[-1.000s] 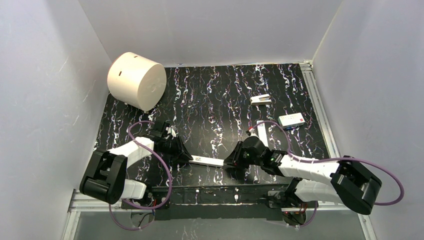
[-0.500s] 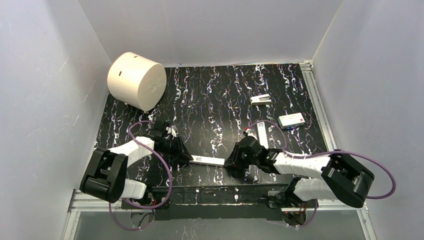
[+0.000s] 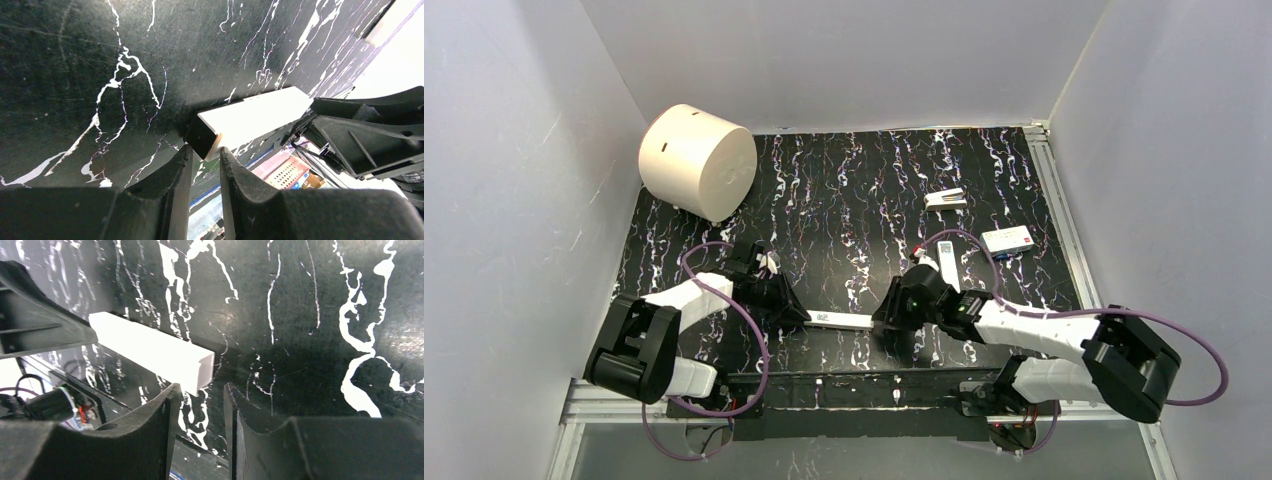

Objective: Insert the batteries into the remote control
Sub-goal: Load the battery cover into the remote control.

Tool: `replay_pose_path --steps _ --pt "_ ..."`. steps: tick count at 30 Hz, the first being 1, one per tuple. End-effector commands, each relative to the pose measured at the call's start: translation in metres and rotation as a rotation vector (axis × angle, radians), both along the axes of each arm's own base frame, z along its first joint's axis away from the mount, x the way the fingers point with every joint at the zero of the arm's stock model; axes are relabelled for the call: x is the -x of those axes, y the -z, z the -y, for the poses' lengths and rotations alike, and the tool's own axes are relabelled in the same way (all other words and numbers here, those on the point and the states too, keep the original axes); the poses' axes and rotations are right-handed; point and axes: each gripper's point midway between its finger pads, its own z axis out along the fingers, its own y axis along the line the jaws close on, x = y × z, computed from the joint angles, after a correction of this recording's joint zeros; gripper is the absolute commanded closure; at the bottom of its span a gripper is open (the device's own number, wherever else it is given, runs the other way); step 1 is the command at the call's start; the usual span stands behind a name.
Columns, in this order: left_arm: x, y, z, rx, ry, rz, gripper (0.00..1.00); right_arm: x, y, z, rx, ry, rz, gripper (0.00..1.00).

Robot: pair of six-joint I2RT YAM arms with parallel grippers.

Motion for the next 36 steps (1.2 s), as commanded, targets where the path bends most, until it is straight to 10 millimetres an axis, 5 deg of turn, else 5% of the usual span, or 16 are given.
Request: replay_pose_path --steps 1,11,23,32,36 --pt "0.026 0.051 -0.047 -0.293 -0.008 -0.072 0.78 -0.006 -0.009 -0.016 -0.028 -0.046 0.029 0.54" --pt "0.026 0.051 -0.045 -0.285 -0.006 -0.071 0.79 -0.003 0.018 -0.013 0.029 -0.053 -0.010 0.62" --pt "0.027 0.053 -0.045 -0.280 -0.007 -0.072 0.88 0.001 0.037 0.003 0.181 -0.063 -0.033 0.84" --pt "0.029 0.057 -0.044 -0.273 -0.006 -0.086 0.90 0.011 0.046 -0.001 0.235 -0.086 -0.030 0.82" --pt "0.029 0.058 -0.045 -0.279 -0.008 -0.085 0.91 0.005 0.047 0.013 0.323 -0.053 0.012 0.77"
